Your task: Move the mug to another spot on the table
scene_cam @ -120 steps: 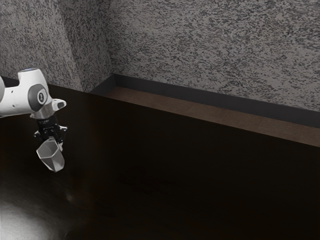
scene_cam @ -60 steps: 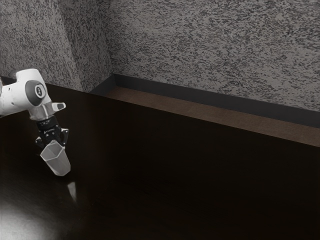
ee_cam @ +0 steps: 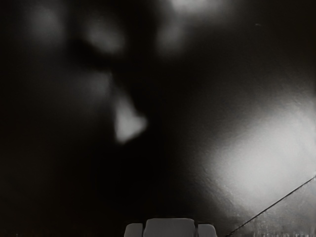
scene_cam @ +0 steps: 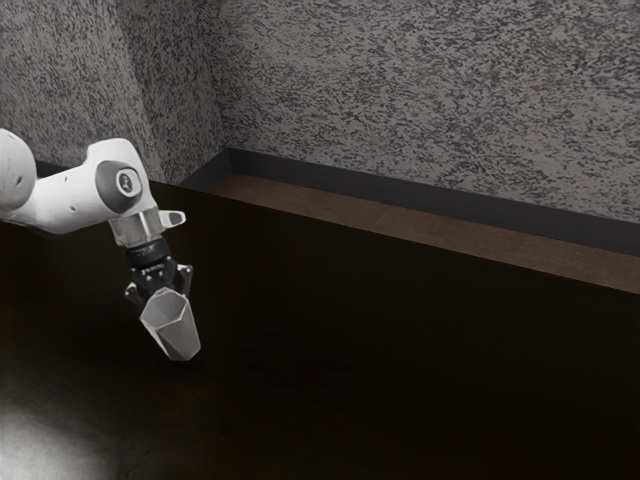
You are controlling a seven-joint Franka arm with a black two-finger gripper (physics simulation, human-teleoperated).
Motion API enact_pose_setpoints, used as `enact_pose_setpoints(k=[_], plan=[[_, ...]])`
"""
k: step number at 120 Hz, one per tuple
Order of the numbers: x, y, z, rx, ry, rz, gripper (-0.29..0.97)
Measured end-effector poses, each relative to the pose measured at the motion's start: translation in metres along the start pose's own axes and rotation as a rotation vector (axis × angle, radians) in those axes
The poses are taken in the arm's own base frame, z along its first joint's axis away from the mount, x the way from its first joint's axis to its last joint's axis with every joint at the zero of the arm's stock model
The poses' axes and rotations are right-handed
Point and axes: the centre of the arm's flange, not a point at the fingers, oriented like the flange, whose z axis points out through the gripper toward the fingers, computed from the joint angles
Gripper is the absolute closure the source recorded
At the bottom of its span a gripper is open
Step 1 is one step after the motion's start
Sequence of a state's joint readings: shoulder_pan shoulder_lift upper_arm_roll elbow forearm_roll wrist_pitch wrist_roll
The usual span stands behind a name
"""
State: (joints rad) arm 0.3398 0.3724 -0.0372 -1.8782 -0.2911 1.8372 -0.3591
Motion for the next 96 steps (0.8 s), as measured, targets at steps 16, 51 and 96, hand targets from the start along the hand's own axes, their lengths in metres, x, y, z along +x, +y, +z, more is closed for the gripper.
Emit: enact_pose_setpoints(k=[16, 51, 96], plan=[[-0.011, 0.002, 0.011, -0.014, -0.018, -0.048, 0.77], [-0.021, 0.021, 0.026, -0.023, -0.029, -0.118, 0.77], [-0.024, 0.015, 0.047, -0.029, -0.045, -0.220, 0.77]])
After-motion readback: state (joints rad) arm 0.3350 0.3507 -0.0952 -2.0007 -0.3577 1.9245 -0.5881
